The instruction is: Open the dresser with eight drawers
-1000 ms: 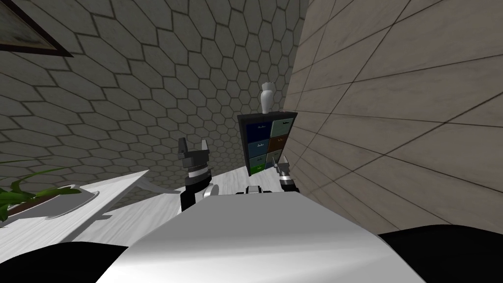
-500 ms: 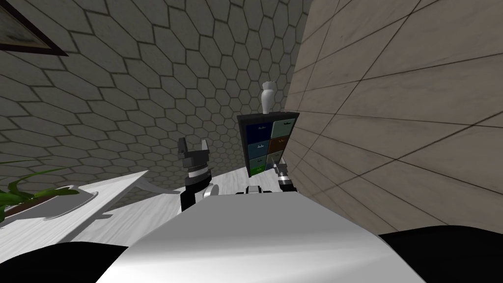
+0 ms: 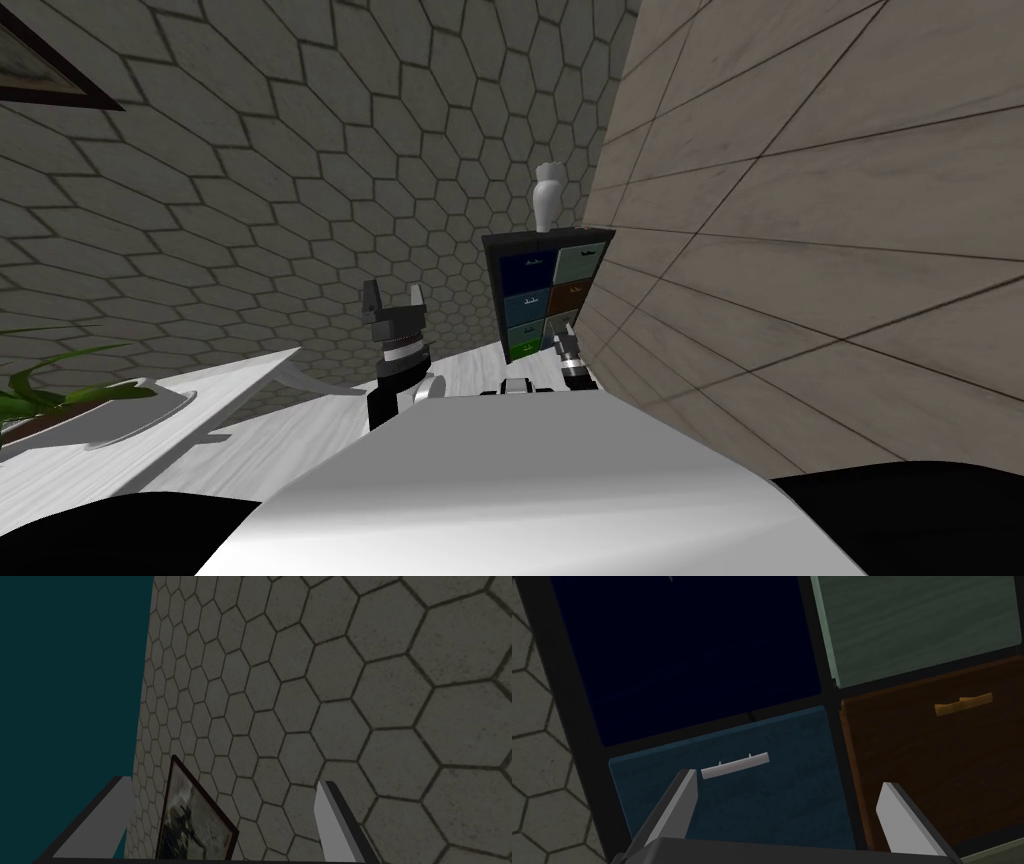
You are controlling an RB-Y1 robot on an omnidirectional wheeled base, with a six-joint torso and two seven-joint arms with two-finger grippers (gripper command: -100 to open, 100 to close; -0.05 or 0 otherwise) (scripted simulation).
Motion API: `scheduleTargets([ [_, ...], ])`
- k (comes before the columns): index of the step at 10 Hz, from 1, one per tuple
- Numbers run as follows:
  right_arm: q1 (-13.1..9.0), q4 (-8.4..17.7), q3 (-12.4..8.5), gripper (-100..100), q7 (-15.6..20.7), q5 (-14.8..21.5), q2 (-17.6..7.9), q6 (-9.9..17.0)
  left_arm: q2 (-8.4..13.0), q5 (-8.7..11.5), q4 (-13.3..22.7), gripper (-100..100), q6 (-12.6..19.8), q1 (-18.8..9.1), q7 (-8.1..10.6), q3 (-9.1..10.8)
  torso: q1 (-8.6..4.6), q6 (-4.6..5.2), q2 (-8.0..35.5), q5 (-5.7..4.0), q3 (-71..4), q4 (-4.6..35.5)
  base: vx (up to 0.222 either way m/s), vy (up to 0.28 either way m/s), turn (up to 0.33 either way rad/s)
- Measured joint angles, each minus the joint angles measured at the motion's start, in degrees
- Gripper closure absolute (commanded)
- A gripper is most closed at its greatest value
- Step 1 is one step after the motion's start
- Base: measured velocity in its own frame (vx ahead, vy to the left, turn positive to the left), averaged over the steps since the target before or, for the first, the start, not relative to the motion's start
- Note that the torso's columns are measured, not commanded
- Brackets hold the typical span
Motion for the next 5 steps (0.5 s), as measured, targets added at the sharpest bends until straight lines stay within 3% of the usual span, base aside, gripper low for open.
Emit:
scheduleTargets([
  [5,-2.1,3.9,2.1,-100,-7.7,-1.7,0.5,-0.2,0.0,0.0,0.0,0,0.0,0.0,0.00,0.00,-0.04,0.00,0.0,-0.01,0.0,0.0,0.053,-0.036,0.032],
])
